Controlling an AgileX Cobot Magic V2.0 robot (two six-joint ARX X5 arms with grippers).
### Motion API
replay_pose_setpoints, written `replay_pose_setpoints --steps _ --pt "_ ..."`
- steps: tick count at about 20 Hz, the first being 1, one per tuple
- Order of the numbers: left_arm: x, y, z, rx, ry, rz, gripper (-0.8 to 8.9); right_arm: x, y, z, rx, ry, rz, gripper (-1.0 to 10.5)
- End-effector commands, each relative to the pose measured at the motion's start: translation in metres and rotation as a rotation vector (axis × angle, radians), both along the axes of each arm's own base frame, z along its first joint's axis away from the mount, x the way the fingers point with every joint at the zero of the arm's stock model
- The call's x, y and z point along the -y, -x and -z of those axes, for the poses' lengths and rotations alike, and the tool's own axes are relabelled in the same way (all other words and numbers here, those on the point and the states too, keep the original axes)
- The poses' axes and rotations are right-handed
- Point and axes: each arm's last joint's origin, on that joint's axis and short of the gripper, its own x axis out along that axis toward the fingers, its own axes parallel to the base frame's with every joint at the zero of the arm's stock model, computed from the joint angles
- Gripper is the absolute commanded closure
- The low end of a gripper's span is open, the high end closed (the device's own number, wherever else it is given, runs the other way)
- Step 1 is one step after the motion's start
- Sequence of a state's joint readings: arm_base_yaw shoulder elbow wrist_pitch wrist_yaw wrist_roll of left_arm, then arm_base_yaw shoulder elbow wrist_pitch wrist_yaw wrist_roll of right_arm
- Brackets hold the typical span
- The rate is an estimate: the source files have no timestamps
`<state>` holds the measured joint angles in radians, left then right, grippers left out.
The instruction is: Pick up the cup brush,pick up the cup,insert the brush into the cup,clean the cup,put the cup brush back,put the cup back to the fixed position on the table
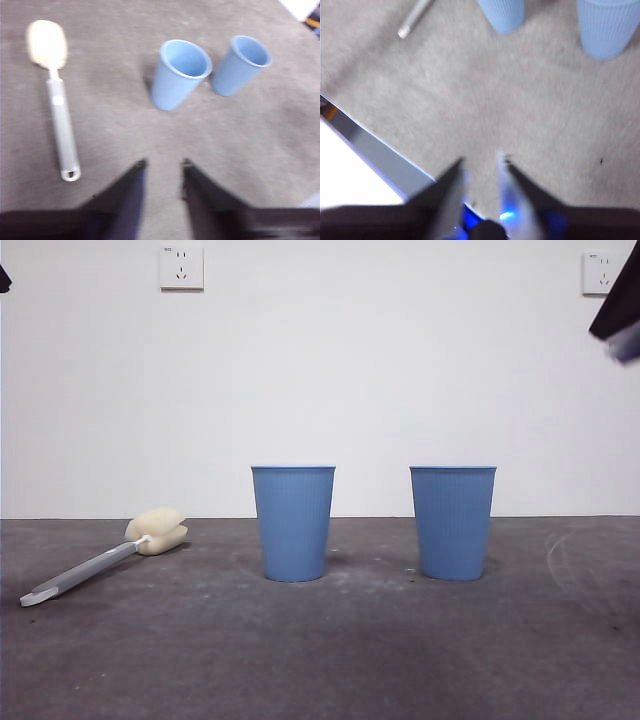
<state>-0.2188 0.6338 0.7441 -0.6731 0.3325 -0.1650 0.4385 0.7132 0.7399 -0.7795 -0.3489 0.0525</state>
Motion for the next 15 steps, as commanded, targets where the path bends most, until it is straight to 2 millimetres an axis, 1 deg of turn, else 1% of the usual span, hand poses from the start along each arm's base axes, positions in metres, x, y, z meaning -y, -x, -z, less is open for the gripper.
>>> replay_pose_setpoints --steps 1,5,15 --pt "0.001 0.0 0.001 0.007 0.0 0.02 8.2 0.0 0.0 -0.011 0.035 -0.01 -0.011 9.6" --pt "0.001 -0.001 0.002 0.005 -0.001 0.019 8.18 0.001 0.001 -0.022 0.054 -0.021 -0.002 9.5" --pt "0.003 -0.009 0.007 -0.041 -0.01 0.02 8.18 0.001 0.001 -0.023 0.065 -0.015 0.01 9.5"
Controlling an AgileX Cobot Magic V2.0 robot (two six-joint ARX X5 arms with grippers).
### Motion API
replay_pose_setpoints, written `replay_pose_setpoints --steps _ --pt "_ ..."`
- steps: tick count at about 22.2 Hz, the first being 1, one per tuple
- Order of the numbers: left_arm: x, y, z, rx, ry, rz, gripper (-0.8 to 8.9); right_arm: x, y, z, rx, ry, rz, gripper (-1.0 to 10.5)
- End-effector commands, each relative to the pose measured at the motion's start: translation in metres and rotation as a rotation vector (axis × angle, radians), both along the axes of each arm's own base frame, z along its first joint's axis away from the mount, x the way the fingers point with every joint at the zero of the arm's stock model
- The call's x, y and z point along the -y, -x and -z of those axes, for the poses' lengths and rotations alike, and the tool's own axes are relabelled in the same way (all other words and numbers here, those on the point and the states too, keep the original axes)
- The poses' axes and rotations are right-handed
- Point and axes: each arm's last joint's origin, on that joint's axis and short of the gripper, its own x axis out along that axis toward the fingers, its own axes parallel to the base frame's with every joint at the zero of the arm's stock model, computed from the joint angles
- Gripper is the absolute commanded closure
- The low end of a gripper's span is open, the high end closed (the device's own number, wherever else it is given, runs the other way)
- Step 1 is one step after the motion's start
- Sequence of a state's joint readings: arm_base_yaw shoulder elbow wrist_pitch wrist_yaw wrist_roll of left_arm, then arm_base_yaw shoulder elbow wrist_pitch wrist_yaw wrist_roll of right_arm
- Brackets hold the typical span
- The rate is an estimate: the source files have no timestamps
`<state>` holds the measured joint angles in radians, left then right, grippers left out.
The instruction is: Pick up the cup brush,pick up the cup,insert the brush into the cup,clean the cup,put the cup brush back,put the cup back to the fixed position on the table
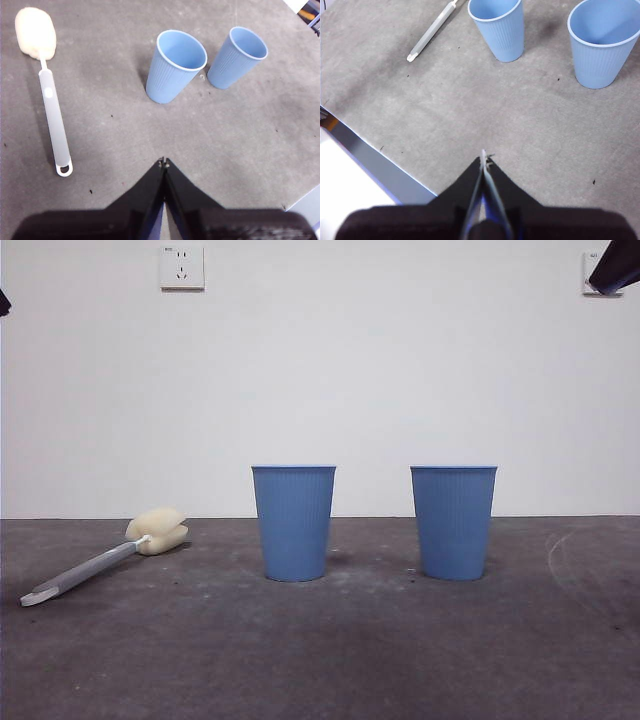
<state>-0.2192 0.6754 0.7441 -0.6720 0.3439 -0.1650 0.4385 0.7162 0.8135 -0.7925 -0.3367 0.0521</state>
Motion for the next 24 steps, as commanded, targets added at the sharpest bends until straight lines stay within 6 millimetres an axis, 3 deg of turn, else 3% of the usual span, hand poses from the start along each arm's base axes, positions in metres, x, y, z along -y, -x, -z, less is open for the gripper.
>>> replay_pose_setpoints --steps 1,8,12,16,20,24 --pt "0.001 -0.003 0.002 0.009 -0.01 0.004 8.18 0.0 0.0 -0.001 0.009 0.002 0.001 9.5" --pt "0.003 -0.015 -0.004 0.105 0.002 0.003 8.17 0.0 0.0 -0.001 0.009 0.002 0.001 9.5" --pt "-0.003 -0.009 -0.036 0.512 -0.124 -0.064 8.17 0.0 0.0 -0.001 0.007 0.003 0.001 9.5" --pt "-0.015 0.017 -0.058 0.856 -0.333 -0.068 8.17 0.0 0.0 -0.001 0.008 0.003 0.001 9.5" --pt "-0.024 0.033 -0.051 0.963 -0.423 -0.14 8.17 0.0 0.0 -0.001 0.007 0.003 0.001 9.5" --pt "-0.031 0.038 -0.02 1.02 -0.44 -0.277 8.17 0.0 0.0 -0.001 0.008 0.003 0.001 9.5"
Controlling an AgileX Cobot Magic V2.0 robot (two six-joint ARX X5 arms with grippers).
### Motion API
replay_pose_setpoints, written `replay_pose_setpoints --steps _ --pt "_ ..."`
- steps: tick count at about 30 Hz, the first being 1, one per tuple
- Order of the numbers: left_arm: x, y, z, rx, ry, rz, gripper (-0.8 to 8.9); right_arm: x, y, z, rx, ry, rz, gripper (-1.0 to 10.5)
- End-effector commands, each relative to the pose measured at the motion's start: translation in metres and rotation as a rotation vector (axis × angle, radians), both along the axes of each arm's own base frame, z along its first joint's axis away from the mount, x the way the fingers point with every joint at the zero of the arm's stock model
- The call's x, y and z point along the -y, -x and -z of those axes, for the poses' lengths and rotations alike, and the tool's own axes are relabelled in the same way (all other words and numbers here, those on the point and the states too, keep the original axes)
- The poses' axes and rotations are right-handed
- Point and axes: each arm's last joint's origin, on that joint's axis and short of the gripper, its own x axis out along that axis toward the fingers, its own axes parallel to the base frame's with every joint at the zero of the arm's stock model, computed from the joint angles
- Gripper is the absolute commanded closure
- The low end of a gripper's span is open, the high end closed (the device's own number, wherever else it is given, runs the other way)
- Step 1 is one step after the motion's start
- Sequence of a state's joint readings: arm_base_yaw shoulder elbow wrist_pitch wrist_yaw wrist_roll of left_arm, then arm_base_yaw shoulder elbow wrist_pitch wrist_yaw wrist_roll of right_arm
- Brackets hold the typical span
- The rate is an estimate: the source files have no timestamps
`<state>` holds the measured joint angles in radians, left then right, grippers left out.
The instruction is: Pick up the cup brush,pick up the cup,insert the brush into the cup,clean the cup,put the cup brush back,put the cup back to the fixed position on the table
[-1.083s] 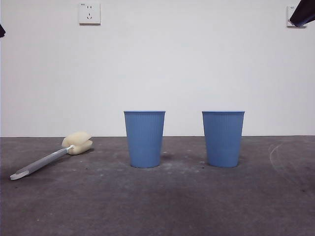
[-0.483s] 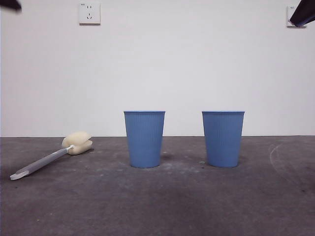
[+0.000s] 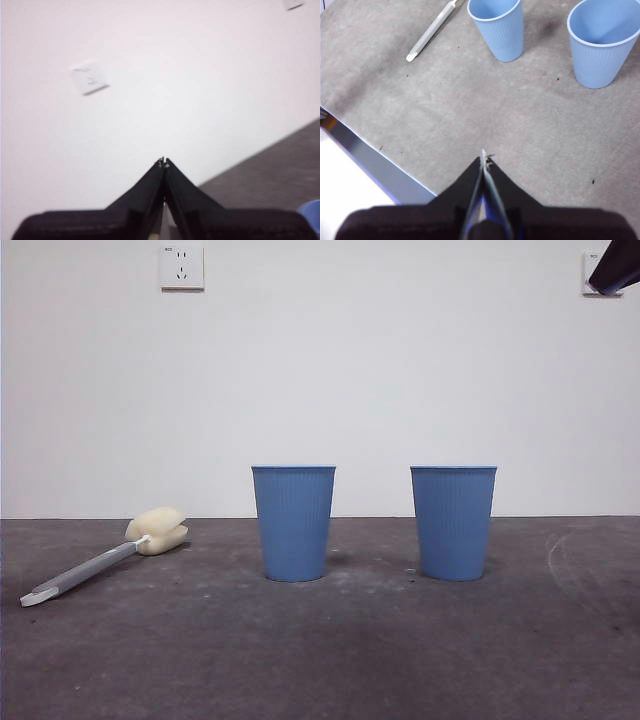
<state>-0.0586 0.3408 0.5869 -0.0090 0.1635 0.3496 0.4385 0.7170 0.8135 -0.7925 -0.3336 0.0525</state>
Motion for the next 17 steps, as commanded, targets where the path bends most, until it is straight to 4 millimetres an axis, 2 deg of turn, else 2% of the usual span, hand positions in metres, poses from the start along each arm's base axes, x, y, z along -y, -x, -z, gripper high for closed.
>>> replay_pose_setpoints --steps 1,6,10,14,17 --pt "-0.003 -0.001 0.031 0.02 0.008 -0.06 8.17 0.0 0.0 -0.001 0.008 0.001 -0.002 9.5" --pt "-0.005 -0.006 0.091 -0.021 0.117 -0.077 8.17 0.0 0.0 -0.001 0.008 0.001 -0.002 9.5" --pt "-0.005 -0.01 0.128 -0.082 0.171 -0.072 8.17 0.0 0.0 -0.001 0.007 0.001 -0.002 9.5" --pt "-0.005 -0.012 0.154 -0.153 0.201 -0.071 8.17 0.0 0.0 -0.001 0.008 0.001 -0.002 9.5" --pt "-0.005 -0.01 0.162 -0.229 0.198 -0.081 8.17 0.0 0.0 -0.001 0.008 0.001 -0.002 9.5"
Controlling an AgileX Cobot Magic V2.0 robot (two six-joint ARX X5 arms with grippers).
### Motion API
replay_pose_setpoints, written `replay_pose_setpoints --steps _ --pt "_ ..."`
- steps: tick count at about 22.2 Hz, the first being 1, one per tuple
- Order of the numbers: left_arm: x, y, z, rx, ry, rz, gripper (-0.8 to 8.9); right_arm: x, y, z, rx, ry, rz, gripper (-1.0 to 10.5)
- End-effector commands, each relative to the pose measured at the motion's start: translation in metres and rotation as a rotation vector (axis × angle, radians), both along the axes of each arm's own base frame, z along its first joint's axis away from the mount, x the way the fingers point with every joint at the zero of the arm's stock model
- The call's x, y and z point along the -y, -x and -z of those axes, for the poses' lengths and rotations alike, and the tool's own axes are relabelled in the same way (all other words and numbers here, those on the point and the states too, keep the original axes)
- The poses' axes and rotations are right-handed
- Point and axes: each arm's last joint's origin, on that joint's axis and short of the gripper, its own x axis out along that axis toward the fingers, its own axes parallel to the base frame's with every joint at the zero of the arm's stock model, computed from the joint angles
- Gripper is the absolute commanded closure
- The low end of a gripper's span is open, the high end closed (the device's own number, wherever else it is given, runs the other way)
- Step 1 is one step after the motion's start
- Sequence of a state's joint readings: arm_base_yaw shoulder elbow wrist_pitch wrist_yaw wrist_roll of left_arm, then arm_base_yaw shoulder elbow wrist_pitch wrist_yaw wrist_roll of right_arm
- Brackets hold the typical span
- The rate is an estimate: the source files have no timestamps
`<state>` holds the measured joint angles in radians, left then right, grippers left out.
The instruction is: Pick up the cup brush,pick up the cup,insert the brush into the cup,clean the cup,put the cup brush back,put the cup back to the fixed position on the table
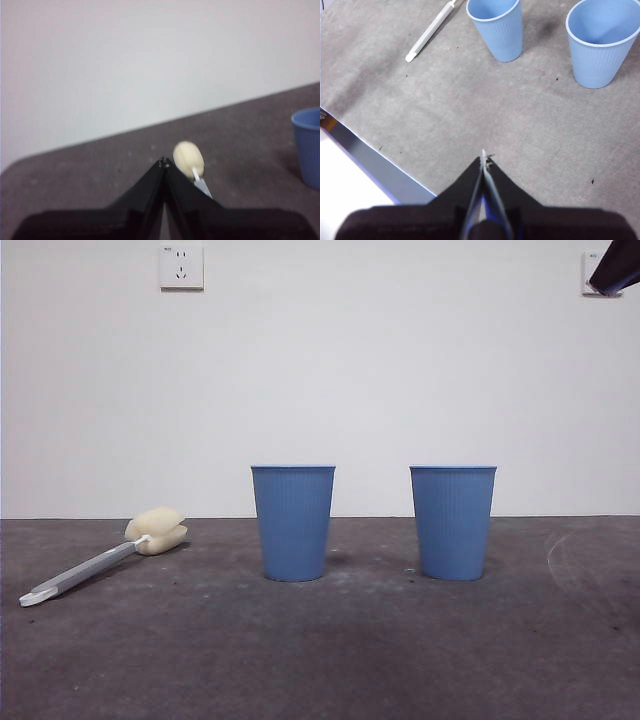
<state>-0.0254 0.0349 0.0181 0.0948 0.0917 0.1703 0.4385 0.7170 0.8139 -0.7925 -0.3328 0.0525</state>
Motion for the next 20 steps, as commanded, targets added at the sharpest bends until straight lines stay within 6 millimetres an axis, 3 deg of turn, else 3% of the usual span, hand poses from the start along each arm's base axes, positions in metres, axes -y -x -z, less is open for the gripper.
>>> replay_pose_setpoints --steps 1,6,20 --pt "0.0 0.001 0.009 -0.068 0.019 -0.007 8.17 0.0 0.0 -0.001 0.007 0.001 -0.002 9.5" --pt "-0.001 0.003 0.027 -0.257 0.058 -0.013 8.17 0.0 0.0 -0.001 0.006 0.001 -0.002 9.5" --pt "-0.001 0.002 0.026 -0.259 0.107 -0.019 8.17 0.003 -0.002 0.0 0.035 0.068 0.086 9.5"
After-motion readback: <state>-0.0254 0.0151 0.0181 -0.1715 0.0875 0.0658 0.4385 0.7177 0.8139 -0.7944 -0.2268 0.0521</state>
